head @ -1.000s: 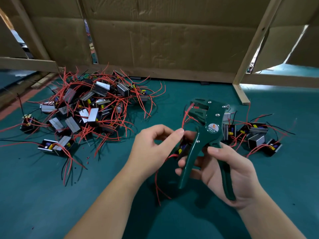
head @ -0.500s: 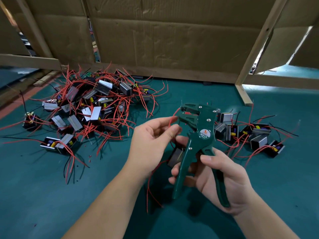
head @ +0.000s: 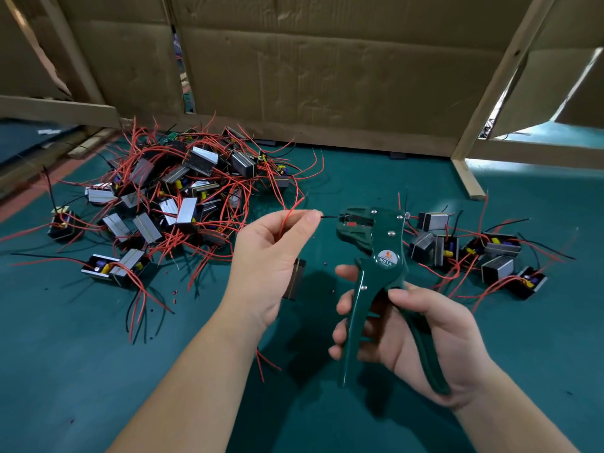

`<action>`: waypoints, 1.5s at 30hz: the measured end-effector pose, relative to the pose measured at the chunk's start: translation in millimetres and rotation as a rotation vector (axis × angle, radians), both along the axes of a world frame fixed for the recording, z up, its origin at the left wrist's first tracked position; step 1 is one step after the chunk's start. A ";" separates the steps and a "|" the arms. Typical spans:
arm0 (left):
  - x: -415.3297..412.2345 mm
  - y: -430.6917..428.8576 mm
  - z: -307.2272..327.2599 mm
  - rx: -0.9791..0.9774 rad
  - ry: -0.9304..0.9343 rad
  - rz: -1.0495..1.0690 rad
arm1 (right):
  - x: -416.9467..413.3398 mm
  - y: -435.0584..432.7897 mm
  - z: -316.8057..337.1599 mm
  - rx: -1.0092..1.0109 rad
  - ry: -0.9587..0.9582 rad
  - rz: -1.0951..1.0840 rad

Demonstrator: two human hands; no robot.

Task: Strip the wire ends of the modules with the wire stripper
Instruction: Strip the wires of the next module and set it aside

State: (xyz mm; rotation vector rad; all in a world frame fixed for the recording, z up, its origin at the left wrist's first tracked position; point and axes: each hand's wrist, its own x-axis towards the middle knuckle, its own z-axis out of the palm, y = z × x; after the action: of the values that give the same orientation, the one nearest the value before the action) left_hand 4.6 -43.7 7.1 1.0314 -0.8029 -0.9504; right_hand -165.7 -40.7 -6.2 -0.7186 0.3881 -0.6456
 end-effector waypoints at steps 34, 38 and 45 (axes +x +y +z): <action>1.7 -8.7 -7.7 -0.057 -0.060 -0.099 | 13.8 10.8 1.8 0.052 0.273 -0.226; 3.6 -3.7 -12.7 -0.017 -0.370 -0.060 | 8.9 1.6 -0.3 0.089 0.176 -0.216; 14.4 -6.1 -16.1 -0.043 -0.704 0.062 | 5.2 5.1 -5.3 0.010 0.087 0.036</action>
State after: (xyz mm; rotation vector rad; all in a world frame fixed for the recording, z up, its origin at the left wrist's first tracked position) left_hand 19.0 -49.9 -9.0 1.3645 -1.3511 -0.5008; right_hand -160.5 -35.6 -11.5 -0.7443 0.4574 -0.5792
